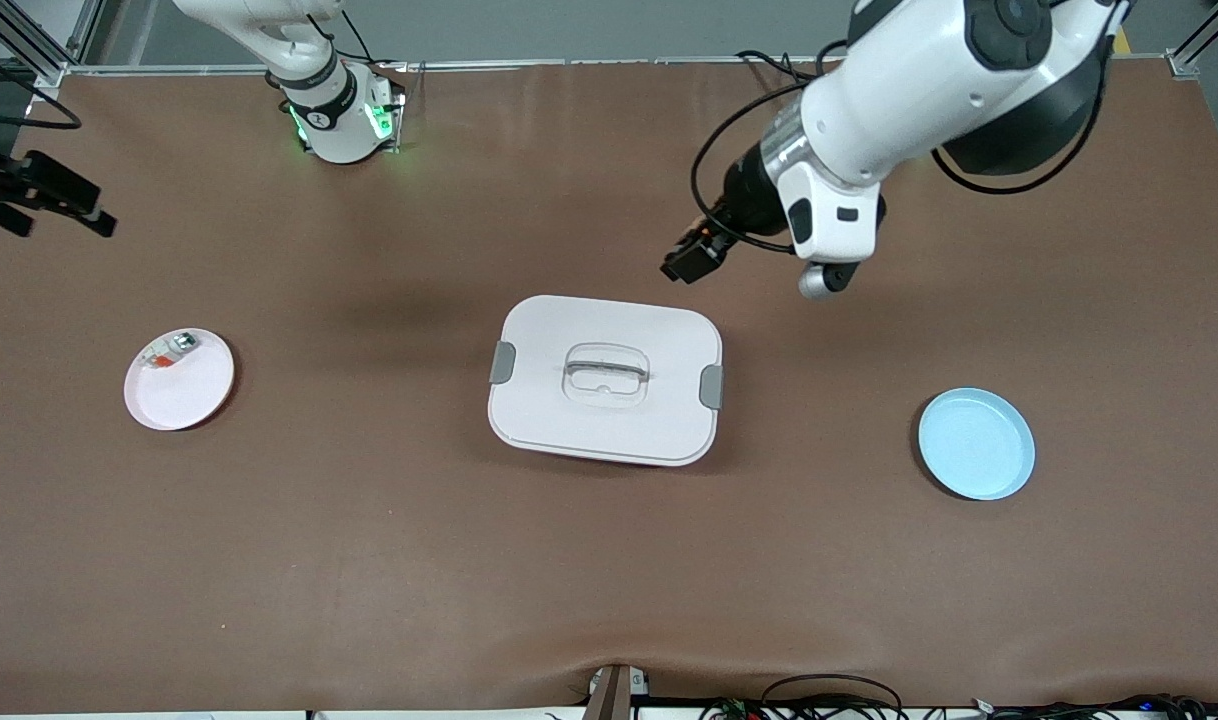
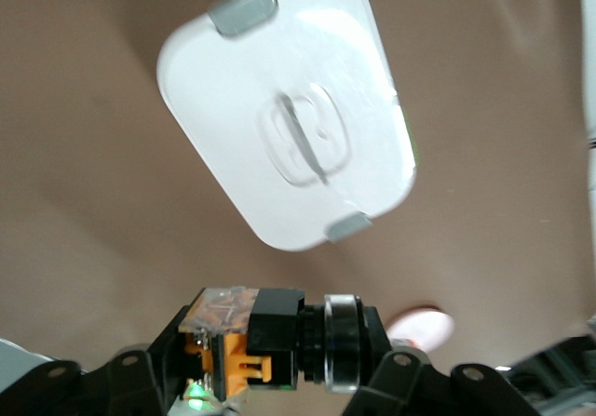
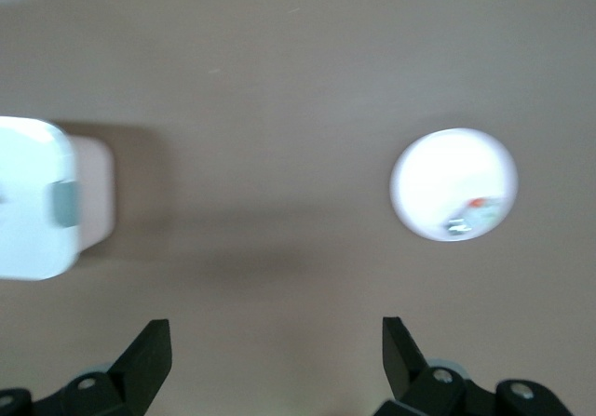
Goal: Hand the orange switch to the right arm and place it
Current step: 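Lift the switch with the left gripper toward the box center, then hold the switch with the left gripper while the right gripper approaches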
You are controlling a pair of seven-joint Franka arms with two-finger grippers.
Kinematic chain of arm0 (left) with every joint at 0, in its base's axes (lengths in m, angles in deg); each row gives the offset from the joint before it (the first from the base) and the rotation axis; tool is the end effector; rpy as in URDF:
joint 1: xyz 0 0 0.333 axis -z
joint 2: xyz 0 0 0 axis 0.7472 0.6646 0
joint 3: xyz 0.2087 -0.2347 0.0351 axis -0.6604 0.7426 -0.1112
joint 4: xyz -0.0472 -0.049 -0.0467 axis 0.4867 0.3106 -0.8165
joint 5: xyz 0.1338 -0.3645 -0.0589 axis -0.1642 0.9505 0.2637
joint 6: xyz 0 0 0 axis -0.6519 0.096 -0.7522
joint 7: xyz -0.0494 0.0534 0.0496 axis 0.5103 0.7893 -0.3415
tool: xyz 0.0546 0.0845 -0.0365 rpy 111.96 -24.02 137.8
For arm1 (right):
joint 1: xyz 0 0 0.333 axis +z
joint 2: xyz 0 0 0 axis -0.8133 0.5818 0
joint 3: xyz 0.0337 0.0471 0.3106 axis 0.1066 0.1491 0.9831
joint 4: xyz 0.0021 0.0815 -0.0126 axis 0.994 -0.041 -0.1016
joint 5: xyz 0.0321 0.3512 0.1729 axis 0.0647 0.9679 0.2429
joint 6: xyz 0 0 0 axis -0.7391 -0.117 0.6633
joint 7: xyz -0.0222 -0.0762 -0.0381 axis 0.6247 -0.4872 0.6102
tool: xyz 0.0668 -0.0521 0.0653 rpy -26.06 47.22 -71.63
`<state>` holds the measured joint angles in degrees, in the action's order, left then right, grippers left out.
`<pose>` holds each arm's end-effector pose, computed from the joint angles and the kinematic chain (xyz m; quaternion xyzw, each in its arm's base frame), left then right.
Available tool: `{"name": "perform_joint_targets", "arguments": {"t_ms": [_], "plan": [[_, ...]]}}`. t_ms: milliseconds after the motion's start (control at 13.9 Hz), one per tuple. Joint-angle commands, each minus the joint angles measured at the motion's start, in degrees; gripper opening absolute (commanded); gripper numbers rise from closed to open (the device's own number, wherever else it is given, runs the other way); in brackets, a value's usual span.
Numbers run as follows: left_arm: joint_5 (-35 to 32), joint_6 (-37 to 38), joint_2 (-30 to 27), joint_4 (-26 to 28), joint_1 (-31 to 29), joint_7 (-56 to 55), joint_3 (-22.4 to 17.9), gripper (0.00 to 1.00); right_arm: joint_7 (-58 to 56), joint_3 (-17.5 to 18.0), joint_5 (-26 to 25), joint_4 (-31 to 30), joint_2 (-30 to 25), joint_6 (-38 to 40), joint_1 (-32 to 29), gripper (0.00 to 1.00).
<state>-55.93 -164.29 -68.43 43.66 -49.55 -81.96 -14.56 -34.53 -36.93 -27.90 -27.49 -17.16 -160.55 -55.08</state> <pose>0.5245 -0.3802 0.6070 0.8421 0.4776 -0.1379 0.2094 0.5125 -0.0190 0.6457 -0.9959 0.0320 0.0056 0.0839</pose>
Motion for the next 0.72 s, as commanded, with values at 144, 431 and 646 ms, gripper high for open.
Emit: {"name": "perform_joint_targets", "arguments": {"t_ms": [144, 431, 646], "plan": [[0.0, -10.3, 0.3, -0.2, 2.2, -14.3, 2.4, 0.29, 2.8, 0.2, 16.5, -5.7, -0.6, -3.6, 1.0, 1.0], [-0.1, -15.0, 3.4, -0.1, 6.3, -20.2, 2.2, 0.29, 3.1, 0.3, 29.9, -9.3, -1.0, -9.1, 6.1, 1.0], [-0.2, -18.5, 6.5, -0.2, 9.4, -24.8, 1.8, 0.3, 4.9, 0.3, 36.1, -11.4, -1.0, -15.8, 11.9, 1.0]]}}
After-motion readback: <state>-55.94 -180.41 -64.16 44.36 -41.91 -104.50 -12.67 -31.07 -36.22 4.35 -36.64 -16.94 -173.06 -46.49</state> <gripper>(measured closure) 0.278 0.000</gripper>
